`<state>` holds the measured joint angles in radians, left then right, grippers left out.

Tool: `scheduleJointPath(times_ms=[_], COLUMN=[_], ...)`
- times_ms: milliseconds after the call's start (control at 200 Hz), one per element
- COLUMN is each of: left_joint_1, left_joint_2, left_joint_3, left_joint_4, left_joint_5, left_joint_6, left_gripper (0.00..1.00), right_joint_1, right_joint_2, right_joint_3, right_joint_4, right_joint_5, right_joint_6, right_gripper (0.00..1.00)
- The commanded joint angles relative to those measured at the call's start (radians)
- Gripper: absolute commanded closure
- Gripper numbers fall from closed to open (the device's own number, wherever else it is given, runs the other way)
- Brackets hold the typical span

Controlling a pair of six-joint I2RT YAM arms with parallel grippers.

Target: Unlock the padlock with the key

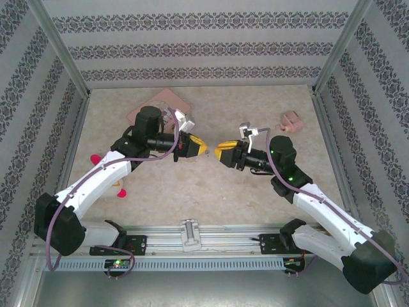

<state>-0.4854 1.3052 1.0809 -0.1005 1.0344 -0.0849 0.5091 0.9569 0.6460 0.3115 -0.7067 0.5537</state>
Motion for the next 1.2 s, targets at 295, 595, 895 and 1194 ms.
scheduleJointPath(times_ms=[295, 595, 895, 1194], left_joint_1=[-0.015, -0.015, -0.014, -0.014], left_joint_2=[-0.018, -0.007, 0.008, 0.012], left_joint_3=[-0.019, -0.028, -0.035, -0.037], left_joint_4=[0.071, 0.121, 0.163, 0.182], left_joint_5=[0.092, 0.103, 0.108, 0.108], left_joint_6=[0.012, -0.027, -0.059, -0.073], left_gripper=[1.0, 1.0, 1.0, 1.0], right_joint_1=[0.037, 0.037, 0.042, 0.043], right_joint_2=[0.083, 0.094, 0.108, 0.109], right_joint_3=[0.063, 0.072, 0.072, 0.073], right_joint_4=[0.072, 0.082, 0.096, 0.098], right_joint_5=[-0.116, -0.14, -0.149, -0.154], right_joint_6=[0.004, 0.011, 0.02, 0.022], right_gripper=[0.7, 0.77, 0.81, 0.84])
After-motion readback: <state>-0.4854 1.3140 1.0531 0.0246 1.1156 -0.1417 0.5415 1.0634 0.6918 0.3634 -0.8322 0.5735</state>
